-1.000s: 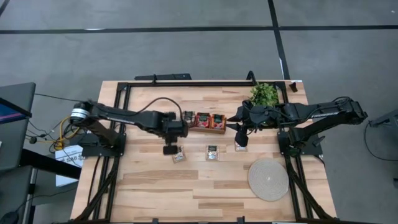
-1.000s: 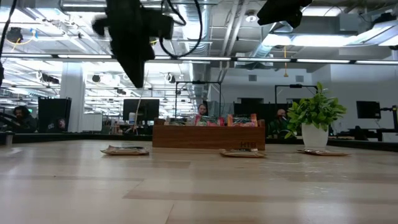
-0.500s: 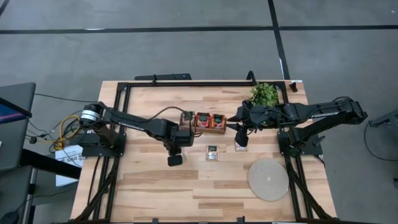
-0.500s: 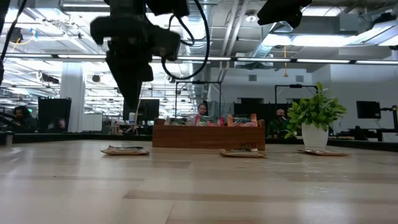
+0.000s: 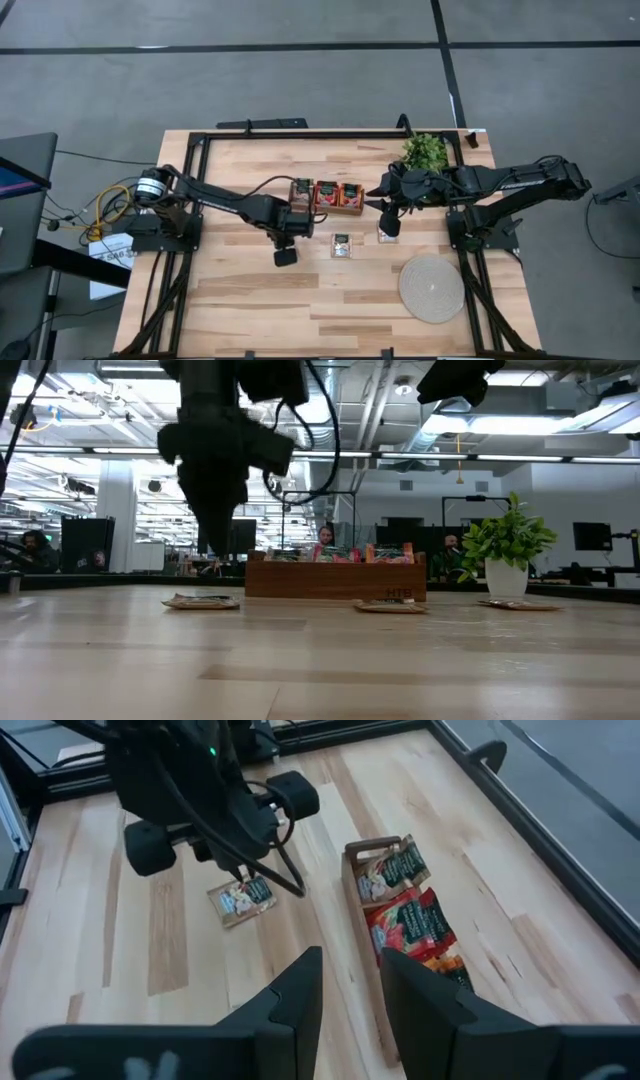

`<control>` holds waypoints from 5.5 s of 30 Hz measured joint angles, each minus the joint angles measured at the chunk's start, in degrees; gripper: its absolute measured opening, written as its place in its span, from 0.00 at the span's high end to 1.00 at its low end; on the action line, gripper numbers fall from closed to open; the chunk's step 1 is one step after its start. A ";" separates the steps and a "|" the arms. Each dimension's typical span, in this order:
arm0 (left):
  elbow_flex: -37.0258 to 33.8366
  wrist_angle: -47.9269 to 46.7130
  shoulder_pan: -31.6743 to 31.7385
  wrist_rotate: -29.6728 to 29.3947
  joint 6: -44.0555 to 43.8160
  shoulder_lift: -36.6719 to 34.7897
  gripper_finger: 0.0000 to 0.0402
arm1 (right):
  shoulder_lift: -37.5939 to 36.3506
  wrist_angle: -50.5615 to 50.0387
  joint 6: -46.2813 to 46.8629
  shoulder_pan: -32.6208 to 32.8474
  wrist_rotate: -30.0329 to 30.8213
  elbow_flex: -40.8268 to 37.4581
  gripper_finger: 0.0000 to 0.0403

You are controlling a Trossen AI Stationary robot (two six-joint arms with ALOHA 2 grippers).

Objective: Pick & Place Tea
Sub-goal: Put the brown tea bag into the left section of the wooden organizer

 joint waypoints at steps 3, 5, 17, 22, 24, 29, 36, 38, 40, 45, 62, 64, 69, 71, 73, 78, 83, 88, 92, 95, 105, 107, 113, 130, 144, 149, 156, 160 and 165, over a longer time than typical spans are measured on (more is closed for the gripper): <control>-3.05 1.27 0.00 1.17 -1.03 0.02 0.89 | 0.00 0.00 -0.27 0.00 0.02 0.00 0.76; -5.01 2.56 -0.01 1.68 -2.14 0.04 0.89 | 0.00 -0.02 -0.29 0.00 0.00 0.00 0.76; -6.59 5.53 0.00 0.49 -3.35 0.04 0.89 | 0.00 -0.01 -0.27 0.00 -0.90 0.00 0.76; -6.59 5.39 0.28 -0.62 -2.28 0.04 0.89 | 0.00 0.00 -0.27 0.00 -0.94 0.00 0.76; -6.59 5.24 0.50 -1.34 -2.21 0.04 0.89 | 0.00 0.00 -0.27 0.00 -1.01 0.00 0.76; -6.59 5.12 1.14 -1.48 -1.32 0.04 0.89 | 0.00 0.00 -0.26 0.00 -1.03 0.00 0.76; -11.14 6.43 1.11 0.94 -3.29 0.04 0.89 | 0.00 0.00 -0.24 0.00 -1.03 0.00 0.76; -12.39 7.68 1.11 1.54 -4.59 -0.14 0.89 | 0.00 0.02 -0.24 0.00 -1.03 0.00 0.76; -13.26 8.24 1.11 1.56 -5.92 -0.35 0.89 | 0.00 0.02 -0.24 0.00 -1.03 0.00 0.76; -13.57 8.72 1.11 1.56 -6.00 -0.28 0.90 | 0.00 0.02 -0.22 0.00 -1.03 0.00 0.76; -13.71 12.66 1.19 2.05 -7.23 -0.54 1.00 | 0.00 0.02 0.94 0.00 -1.01 0.00 0.76; -13.87 12.43 1.18 1.14 -7.24 -1.23 1.00 | 0.00 0.02 0.95 0.00 -1.01 0.00 0.76; -14.00 10.53 1.18 -2.52 -7.24 -4.38 1.00 | 0.00 0.02 0.94 0.00 -1.01 0.00 0.76; -13.96 9.23 1.20 -3.13 -7.26 -5.24 1.00 | 0.00 0.02 0.94 0.00 -1.01 0.00 0.76; -13.98 8.21 1.18 -3.73 -7.24 -6.16 1.00 | 0.00 0.02 0.94 0.00 -0.98 0.00 0.76; -13.92 6.44 1.14 -4.93 -7.17 -8.81 1.00 | 0.00 0.03 0.92 0.00 -0.97 0.00 0.76; -10.89 0.87 1.14 -8.62 -4.40 -11.14 1.00 | 0.00 0.04 0.87 0.00 -0.94 0.00 0.76; -4.56 -4.84 1.03 -16.12 1.68 -11.30 1.00 | 0.02 0.07 0.87 0.00 -0.83 0.02 0.76; -0.71 -4.99 0.86 -24.09 9.89 -11.30 1.00 | 0.02 0.08 0.87 0.00 -0.83 0.00 0.76; 0.96 -4.30 0.85 -30.51 16.73 -11.30 1.00 | 0.01 0.08 0.87 0.00 -0.83 0.01 0.76; 0.99 4.54 4.73 -39.05 37.34 -9.08 1.00 | 0.00 0.48 0.87 0.00 -0.79 0.02 0.76; 0.99 5.51 5.88 -38.88 39.60 -8.01 1.00 | 0.02 0.66 0.87 0.00 -0.79 0.02 0.76; 0.90 5.74 7.95 -38.75 42.31 -4.91 1.00 | 0.02 1.25 0.89 0.00 -0.83 0.04 0.76; 0.90 6.44 8.81 -35.56 42.95 1.33 1.00 | 0.02 1.33 0.87 0.00 -0.90 0.04 0.76; 0.90 6.80 8.81 -33.09 42.15 1.29 1.00 | 0.02 1.33 0.89 0.00 -0.92 0.04 0.76; 0.90 6.80 8.81 -33.08 42.07 1.29 1.00 | 0.02 1.33 0.89 0.00 -0.94 0.04 0.76; 0.90 7.28 8.81 -33.04 40.67 1.29 1.00 | 0.02 1.33 0.92 0.00 -0.94 0.04 0.76; 0.90 7.30 8.81 -33.06 40.58 1.27 0.97 | 0.02 1.33 0.92 0.00 -0.94 0.02 0.76; 0.90 7.28 8.81 -33.06 40.60 1.27 0.88 | 0.02 1.35 0.94 0.00 -0.96 0.02 0.76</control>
